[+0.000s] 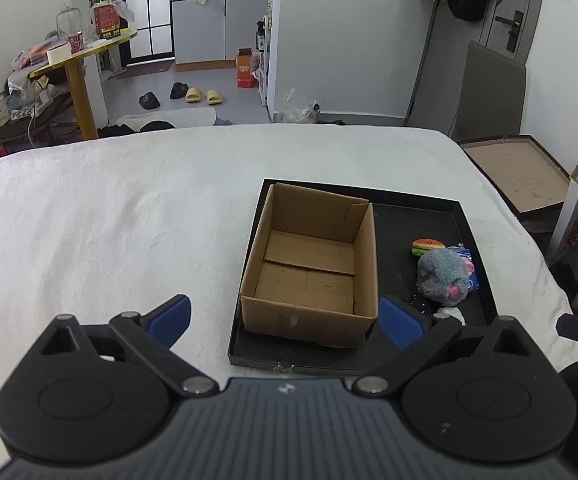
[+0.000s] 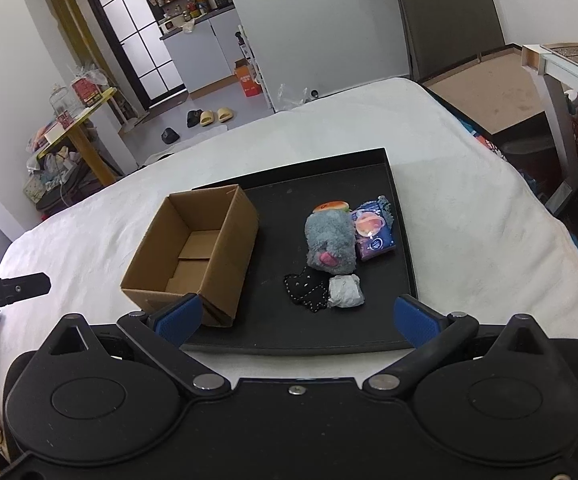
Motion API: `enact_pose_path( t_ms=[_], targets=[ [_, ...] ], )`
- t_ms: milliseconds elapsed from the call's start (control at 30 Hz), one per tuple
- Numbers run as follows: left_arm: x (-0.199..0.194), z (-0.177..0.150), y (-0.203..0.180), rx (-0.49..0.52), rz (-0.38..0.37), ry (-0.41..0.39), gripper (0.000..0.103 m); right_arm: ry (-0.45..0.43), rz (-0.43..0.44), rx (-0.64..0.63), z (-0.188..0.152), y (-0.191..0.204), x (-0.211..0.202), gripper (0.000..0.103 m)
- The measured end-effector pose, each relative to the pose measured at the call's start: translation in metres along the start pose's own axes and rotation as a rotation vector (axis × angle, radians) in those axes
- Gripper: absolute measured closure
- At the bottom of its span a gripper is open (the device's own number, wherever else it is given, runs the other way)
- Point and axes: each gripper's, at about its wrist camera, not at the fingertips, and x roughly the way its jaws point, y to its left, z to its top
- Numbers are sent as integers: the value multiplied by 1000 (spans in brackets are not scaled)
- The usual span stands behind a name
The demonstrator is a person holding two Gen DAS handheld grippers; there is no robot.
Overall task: Organize soft objects
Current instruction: 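Lower the right gripper onto the white crumpled cloth and close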
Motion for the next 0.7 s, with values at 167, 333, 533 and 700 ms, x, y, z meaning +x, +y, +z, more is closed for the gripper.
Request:
enact_pose_path(
  t_ms=[167,333,533,700],
  targets=[
    [19,6,3,3,14,26,3,-2,3,1,4,-5,14,1],
    [35,9,3,16,33,41,3,26,10,20,7,-12,35,10],
    [63,15,5,-6,53,69,13,78,7,28,7,-19,67,21],
    [86,19,5,-16,78,96,26,124,10,45,6,-23,88,33]
  ],
)
